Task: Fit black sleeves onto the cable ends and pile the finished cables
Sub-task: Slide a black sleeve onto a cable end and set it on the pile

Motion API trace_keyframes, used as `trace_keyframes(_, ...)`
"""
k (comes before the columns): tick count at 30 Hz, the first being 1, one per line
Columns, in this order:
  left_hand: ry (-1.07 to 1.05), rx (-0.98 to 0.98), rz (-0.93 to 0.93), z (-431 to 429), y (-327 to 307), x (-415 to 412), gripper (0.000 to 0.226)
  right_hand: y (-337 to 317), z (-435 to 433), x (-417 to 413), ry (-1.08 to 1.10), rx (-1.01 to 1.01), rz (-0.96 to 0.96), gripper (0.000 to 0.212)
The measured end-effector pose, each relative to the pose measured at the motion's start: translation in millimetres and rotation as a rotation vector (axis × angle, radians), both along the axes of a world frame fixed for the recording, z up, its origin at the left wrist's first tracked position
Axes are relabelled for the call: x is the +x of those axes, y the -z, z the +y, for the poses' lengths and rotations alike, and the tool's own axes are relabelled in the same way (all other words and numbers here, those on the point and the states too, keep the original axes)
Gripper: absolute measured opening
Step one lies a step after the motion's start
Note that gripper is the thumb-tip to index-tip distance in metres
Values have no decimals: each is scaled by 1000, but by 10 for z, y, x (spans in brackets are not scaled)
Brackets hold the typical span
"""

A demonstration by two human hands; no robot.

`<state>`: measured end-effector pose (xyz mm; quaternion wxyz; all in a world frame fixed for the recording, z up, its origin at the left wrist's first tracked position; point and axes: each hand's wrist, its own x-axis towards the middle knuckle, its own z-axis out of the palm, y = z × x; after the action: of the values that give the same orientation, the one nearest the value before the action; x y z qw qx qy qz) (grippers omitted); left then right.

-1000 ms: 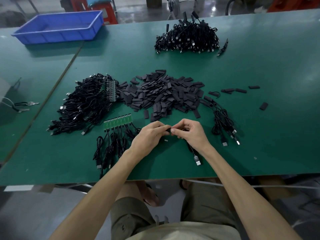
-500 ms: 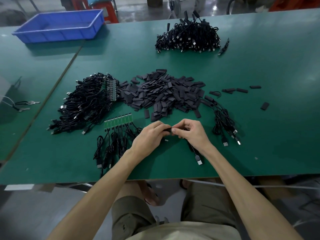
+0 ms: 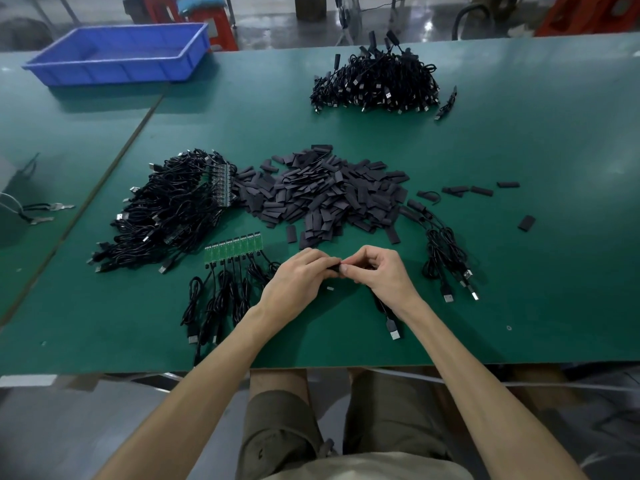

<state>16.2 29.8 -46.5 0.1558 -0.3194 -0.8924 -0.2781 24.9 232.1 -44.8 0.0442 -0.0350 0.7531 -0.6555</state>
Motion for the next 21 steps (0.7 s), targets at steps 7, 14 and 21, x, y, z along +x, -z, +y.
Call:
trace_keyframes(7,-26,-55,-18,-23,-30,-33,14,10,-9,-10,-25,5,-1,12)
trace_keyframes(14,-32,-87,-45,-16,-41,-33,13,6,-20,-9,-34,25,-1,11)
trace_keyframes(21,-29,-72,-95,-9,-43,-29,14,4,-29,-8,-36,24,0,18)
